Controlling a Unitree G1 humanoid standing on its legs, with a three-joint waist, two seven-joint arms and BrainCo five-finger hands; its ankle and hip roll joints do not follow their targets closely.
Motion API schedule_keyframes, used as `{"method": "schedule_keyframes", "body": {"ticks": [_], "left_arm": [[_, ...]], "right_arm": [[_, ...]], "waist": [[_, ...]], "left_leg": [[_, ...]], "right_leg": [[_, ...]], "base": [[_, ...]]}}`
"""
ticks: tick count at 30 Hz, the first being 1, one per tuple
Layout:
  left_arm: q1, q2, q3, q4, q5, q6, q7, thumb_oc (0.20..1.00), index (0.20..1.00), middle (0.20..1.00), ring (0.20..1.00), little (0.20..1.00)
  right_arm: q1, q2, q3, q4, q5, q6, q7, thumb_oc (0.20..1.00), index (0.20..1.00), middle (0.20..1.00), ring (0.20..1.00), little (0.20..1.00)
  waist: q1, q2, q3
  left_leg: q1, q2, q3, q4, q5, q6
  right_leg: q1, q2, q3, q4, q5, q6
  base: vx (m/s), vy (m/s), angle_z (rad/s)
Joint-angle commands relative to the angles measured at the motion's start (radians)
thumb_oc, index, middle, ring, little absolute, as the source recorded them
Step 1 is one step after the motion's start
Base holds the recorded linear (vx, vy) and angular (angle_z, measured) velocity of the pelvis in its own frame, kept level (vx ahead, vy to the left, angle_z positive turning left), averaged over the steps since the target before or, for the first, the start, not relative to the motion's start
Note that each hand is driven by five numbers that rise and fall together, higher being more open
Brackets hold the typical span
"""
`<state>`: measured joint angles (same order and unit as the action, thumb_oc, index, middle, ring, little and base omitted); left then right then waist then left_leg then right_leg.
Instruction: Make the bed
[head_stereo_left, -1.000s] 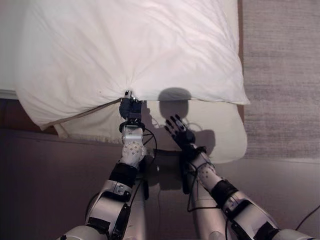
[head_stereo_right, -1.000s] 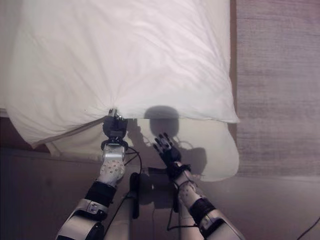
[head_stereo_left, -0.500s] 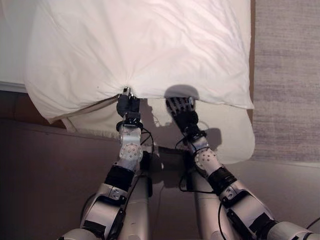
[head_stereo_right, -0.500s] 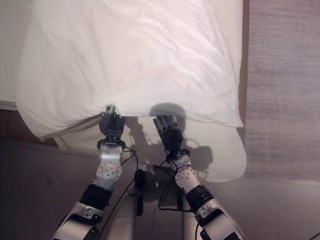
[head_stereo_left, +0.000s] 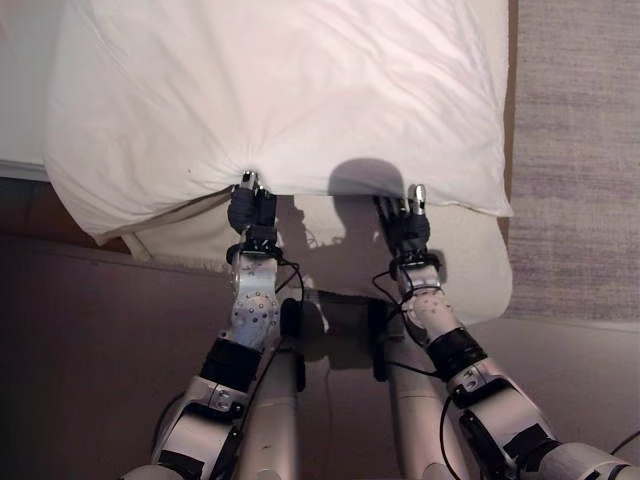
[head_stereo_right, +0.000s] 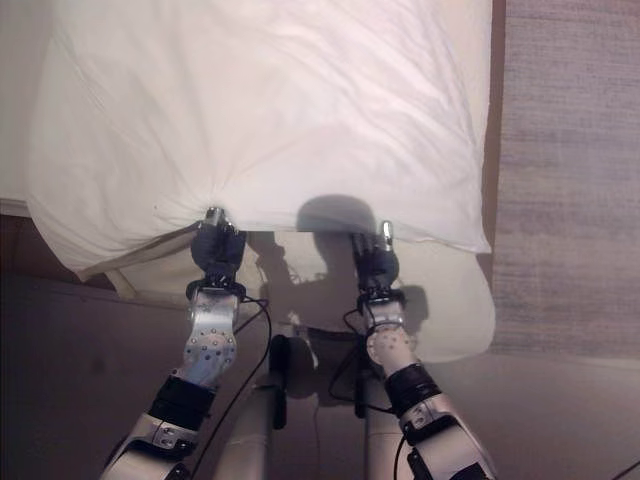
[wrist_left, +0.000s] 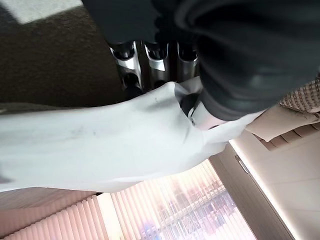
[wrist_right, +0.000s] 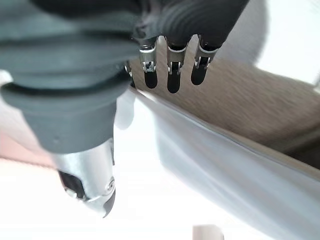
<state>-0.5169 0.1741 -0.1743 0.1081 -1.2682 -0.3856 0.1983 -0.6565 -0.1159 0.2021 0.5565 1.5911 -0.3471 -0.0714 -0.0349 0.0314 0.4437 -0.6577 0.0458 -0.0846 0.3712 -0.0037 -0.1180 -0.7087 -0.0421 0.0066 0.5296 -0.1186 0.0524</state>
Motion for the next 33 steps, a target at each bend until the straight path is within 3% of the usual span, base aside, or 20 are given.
{"method": "schedule_keyframes", "body": {"ticks": [1, 10, 18, 26, 27, 28, 29, 33], "left_arm": [[0.036, 0.083, 0.018, -0.249, 0.123, -0.034, -0.031, 0.2, 0.2, 0.2, 0.2, 0.2], [0.093, 0.145, 0.049, -0.372, 0.144, -0.053, -0.026, 0.2, 0.2, 0.2, 0.2, 0.2], [0.1, 0.156, 0.061, -0.4, 0.164, -0.073, -0.026, 0.2, 0.2, 0.2, 0.2, 0.2], [0.109, 0.148, 0.058, -0.388, 0.171, -0.073, -0.035, 0.2, 0.2, 0.2, 0.2, 0.2], [0.109, 0.147, 0.058, -0.384, 0.173, -0.073, -0.035, 0.2, 0.2, 0.2, 0.2, 0.2], [0.109, 0.147, 0.058, -0.384, 0.173, -0.073, -0.035, 0.2, 0.2, 0.2, 0.2, 0.2], [0.108, 0.145, 0.058, -0.378, 0.17, -0.073, -0.034, 0.2, 0.2, 0.2, 0.2, 0.2], [0.102, 0.143, 0.059, -0.365, 0.171, -0.075, -0.029, 0.2, 0.2, 0.2, 0.2, 0.2]], "right_arm": [[-0.107, -0.063, -0.065, 0.111, -0.031, 0.02, -0.132, 1.0, 1.0, 1.0, 1.0, 1.0], [-0.324, -0.133, -0.085, 0.329, -0.06, 0.059, -0.208, 1.0, 1.0, 1.0, 1.0, 1.0], [-0.41, -0.182, -0.146, 0.445, -0.031, 0.056, -0.177, 1.0, 1.0, 1.0, 1.0, 1.0], [-0.41, -0.183, -0.146, 0.388, -0.029, 0.026, -0.129, 1.0, 1.0, 1.0, 1.0, 1.0], [-0.398, -0.177, -0.143, 0.37, -0.032, 0.023, -0.123, 0.796, 0.796, 0.796, 0.796, 0.796], [-0.398, -0.177, -0.143, 0.369, -0.032, 0.022, -0.124, 0.796, 0.796, 0.796, 0.796, 0.796], [-0.387, -0.174, -0.137, 0.347, -0.036, 0.021, -0.114, 0.2, 0.2, 0.2, 0.2, 0.2], [-0.347, -0.168, -0.126, 0.297, -0.044, 0.009, -0.114, 0.2, 0.2, 0.2, 0.2, 0.2]], "waist": [[0.021, 0.02, -0.058], [0.032, 0.007, -0.031], [0.038, 0.014, -0.023], [0.036, 0.017, -0.023], [0.035, 0.017, -0.027], [0.035, 0.017, -0.027], [0.034, 0.018, -0.029], [0.033, 0.021, -0.034]], "left_leg": [[-0.028, -0.121, 0.078, 0.03, -0.056, 0.104], [-0.031, -0.114, 0.098, 0.029, -0.055, 0.1], [-0.035, -0.114, 0.1, 0.032, -0.058, 0.104], [-0.026, -0.115, 0.098, 0.025, -0.056, 0.105], [-0.026, -0.116, 0.098, 0.025, -0.057, 0.105], [-0.026, -0.116, 0.098, 0.025, -0.057, 0.105], [-0.026, -0.116, 0.098, 0.025, -0.058, 0.105], [-0.027, -0.118, 0.098, 0.022, -0.054, 0.104]], "right_leg": [[0.032, 0.074, 0.025, -0.114, 0.052, 0.016], [0.02, 0.074, 0.027, -0.097, 0.058, 0.017], [0.014, 0.072, 0.029, -0.091, 0.056, 0.017], [0.02, 0.074, 0.034, -0.098, 0.058, 0.016], [0.02, 0.074, 0.034, -0.098, 0.057, 0.016], [0.02, 0.074, 0.034, -0.098, 0.057, 0.016], [0.019, 0.074, 0.034, -0.098, 0.057, 0.016], [0.017, 0.074, 0.035, -0.1, 0.059, 0.017]], "base": [[0.0, 0.0, 0.0], [0.0, 0.006, 0.0], [0.0, 0.0, 0.0], [0.0, 0.0, 0.0], [0.0, 0.0, 0.0], [0.0, 0.0, 0.0], [0.0, 0.0, 0.0], [0.0, 0.0, 0.0]]}}
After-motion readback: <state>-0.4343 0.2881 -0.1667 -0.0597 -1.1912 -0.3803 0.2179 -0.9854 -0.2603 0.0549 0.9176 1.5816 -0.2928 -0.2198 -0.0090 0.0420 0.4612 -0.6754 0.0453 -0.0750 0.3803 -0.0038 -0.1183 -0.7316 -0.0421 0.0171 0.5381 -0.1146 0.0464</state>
